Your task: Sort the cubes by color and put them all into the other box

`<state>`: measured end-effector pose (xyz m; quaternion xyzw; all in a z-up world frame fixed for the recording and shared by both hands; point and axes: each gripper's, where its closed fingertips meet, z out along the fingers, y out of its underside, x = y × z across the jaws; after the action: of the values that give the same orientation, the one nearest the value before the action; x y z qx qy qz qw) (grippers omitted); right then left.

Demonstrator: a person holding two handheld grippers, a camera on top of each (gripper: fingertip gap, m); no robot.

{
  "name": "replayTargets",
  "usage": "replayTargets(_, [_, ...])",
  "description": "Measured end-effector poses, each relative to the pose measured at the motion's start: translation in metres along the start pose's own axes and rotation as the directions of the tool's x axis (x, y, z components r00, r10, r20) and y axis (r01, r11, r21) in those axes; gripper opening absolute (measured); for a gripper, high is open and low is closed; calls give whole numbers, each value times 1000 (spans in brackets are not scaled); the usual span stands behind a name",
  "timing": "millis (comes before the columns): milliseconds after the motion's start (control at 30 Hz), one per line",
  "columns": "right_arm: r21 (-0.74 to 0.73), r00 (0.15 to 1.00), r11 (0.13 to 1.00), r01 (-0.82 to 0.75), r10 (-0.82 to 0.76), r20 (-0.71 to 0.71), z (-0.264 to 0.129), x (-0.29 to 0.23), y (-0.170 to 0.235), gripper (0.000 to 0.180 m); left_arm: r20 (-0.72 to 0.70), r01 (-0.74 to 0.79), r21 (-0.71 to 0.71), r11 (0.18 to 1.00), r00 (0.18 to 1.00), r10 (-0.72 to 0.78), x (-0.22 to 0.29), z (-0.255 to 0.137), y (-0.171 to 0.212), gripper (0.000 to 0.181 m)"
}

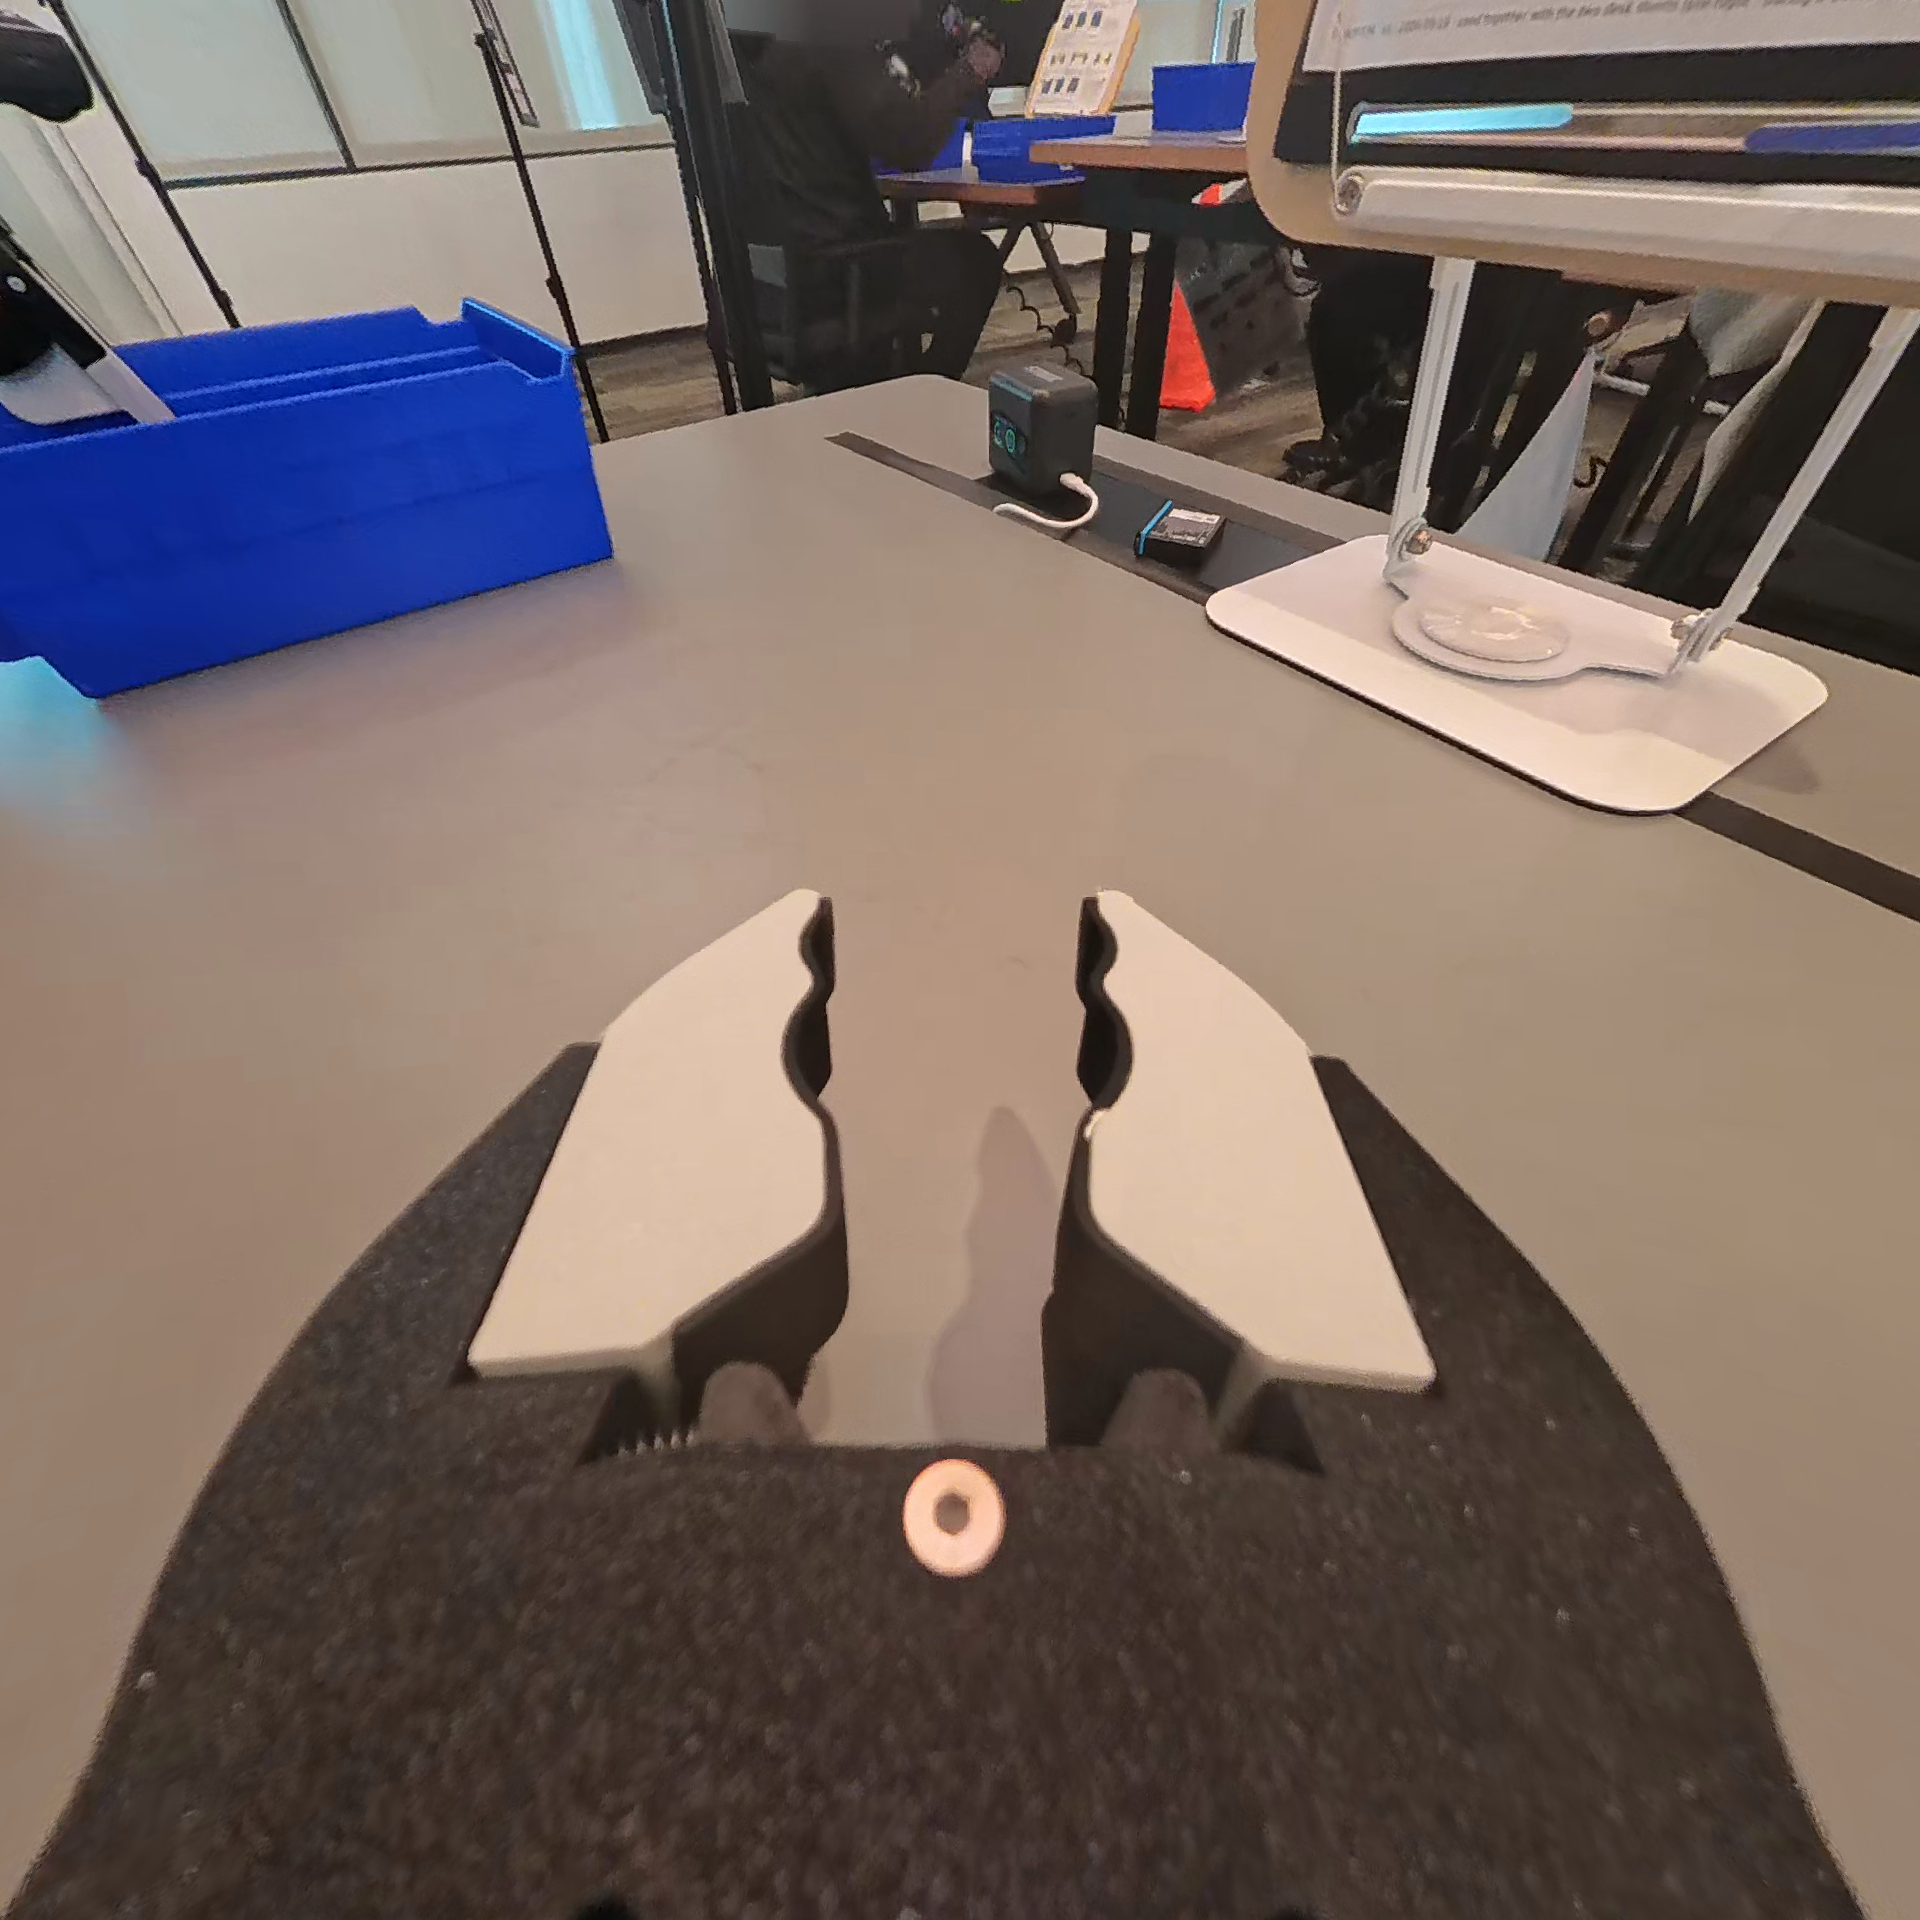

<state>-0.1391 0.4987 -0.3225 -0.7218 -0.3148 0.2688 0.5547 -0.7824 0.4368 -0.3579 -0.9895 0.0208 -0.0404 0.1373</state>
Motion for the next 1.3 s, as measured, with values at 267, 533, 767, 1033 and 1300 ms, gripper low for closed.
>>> replayTargets(267, [-12, 1000, 1000, -25, 25, -6, 1, 5, 5, 44, 8, 29, 8, 1000, 1000, -29, -7, 0, -1, 5])
replayTargets(533, [-29, 1000, 999, -21, 21, 5, 4, 2, 8, 44, 4, 25, 1, 1000, 1000, -25, -10, 0, -1, 5])
replayTargets(767, [-26, 1000, 999, -24, 24, 7, 3, 2, 8, 44, 11, 49, 6, 999, 999, -49, -13, 0, -2, 5])
replayTargets(1033, [-32, 1000, 999, -19, 20, 18, 4, 0, 8, 44, 18, 57, 14, 998, 998, -58, -15, 1, -4, 5])
replayTargets(1300, [9, 999, 1000, 5, -5, 35, 0, -4, -1, 50, 153, -70, 241, 968, 988, 33, -27, -44, -35, 38])
